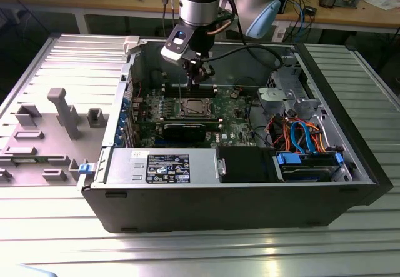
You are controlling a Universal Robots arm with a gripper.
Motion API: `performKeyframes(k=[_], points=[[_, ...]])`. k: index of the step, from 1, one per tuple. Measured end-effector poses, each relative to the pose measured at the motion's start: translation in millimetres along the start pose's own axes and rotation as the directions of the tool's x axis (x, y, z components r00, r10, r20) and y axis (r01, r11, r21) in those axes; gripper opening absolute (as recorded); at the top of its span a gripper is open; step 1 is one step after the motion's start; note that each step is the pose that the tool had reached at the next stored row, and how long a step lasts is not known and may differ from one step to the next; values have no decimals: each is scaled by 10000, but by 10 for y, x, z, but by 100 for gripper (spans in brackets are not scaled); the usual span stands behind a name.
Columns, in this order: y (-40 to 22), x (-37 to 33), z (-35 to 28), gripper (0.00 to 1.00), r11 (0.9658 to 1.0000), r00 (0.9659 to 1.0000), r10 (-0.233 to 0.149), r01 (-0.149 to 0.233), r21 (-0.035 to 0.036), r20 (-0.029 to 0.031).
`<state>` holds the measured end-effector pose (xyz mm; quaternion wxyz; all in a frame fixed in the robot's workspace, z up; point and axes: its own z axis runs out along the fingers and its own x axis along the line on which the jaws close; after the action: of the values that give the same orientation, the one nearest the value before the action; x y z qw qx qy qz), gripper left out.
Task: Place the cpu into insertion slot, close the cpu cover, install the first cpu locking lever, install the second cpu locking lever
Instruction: 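Install the first cpu locking lever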
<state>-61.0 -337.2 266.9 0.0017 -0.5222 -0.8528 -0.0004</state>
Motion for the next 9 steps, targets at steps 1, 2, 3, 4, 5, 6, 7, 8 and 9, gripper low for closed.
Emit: performKeyframes(k=[1, 2, 3, 4, 5, 6, 7, 8, 9], points=[[0, 0, 0, 11, 10000, 10000, -2, 2, 0, 0], [0, 0, 0, 11, 10000, 10000, -92, 92, 1, 0], [0, 0, 1, 11, 9994, 9994, -350, 350, 2, 0], [0, 0, 1, 11, 9984, 9984, -561, 561, 3, 1], [0, 0, 2, 11, 9975, 9975, -708, 708, 2, 1], [0, 0, 2, 11, 9965, 9965, -830, 830, 3, 1], [0, 0, 3, 11, 9953, 9953, -973, 973, 3, 1], [0, 0, 4, 11, 9939, 9939, -1100, 1100, 3, 1], [0, 0, 5, 11, 9924, 9924, -1229, 1229, 4, 1]])
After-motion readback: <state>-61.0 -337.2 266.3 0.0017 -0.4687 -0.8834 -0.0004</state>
